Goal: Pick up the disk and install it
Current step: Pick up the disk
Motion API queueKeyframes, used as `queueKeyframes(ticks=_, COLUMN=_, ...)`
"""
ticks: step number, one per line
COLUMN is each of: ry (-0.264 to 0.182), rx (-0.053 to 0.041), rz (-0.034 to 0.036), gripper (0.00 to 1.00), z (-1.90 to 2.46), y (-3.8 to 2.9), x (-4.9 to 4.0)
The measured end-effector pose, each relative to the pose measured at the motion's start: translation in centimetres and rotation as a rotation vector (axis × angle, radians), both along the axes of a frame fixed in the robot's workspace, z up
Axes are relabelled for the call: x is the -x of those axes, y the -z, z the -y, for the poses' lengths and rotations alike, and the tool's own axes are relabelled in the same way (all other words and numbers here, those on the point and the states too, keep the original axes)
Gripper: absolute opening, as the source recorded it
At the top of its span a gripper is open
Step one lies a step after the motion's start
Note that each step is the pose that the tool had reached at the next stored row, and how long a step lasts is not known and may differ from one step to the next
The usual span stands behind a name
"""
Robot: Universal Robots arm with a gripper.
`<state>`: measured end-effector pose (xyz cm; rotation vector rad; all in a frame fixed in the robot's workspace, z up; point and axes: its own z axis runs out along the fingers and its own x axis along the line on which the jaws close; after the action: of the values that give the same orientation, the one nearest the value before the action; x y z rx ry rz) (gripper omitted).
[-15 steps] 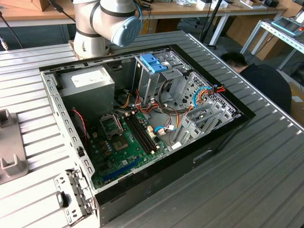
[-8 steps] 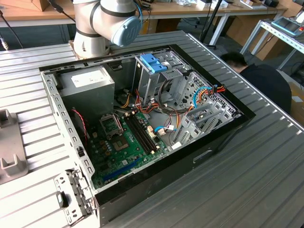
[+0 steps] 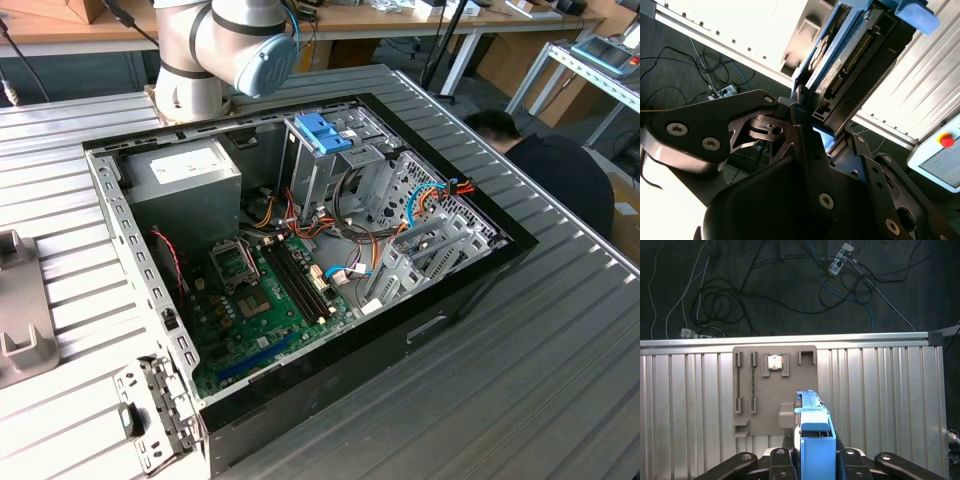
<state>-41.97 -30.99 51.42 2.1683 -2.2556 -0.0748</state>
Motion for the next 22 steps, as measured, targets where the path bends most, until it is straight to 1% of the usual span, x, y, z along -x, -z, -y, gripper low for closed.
queueKeyframes(ticks=22, ry=0.0, rx=0.0, rz=0.0, gripper=0.37, z=0.0, y=0.0, x=-1.53)
